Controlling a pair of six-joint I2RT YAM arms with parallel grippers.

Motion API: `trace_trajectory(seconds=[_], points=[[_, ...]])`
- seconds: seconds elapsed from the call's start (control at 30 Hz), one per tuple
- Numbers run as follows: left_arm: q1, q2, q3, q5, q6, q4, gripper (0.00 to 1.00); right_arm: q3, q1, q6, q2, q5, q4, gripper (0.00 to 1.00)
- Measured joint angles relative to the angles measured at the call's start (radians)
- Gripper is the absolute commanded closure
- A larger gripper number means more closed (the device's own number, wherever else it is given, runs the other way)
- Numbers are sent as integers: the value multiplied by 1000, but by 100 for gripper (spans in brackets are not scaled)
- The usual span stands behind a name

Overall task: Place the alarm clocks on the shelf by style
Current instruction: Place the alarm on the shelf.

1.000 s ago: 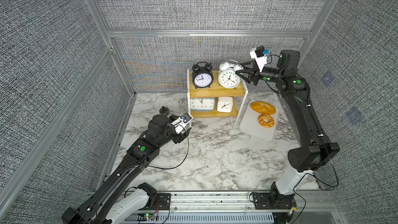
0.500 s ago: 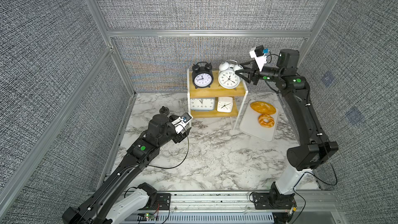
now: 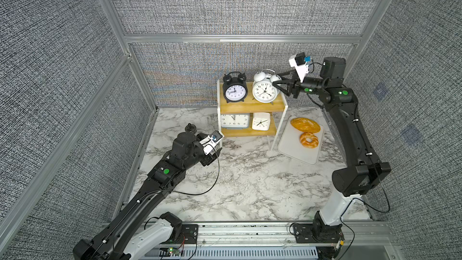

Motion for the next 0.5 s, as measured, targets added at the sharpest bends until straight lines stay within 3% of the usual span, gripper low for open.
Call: trace_trajectory(seconds=[0.2,0.5], points=[[0,5,0,0,0,-1,30,0,0,-1,2,2,5,37],[1,9,0,0,0,-2,30,0,0,-5,3,9,5,20]])
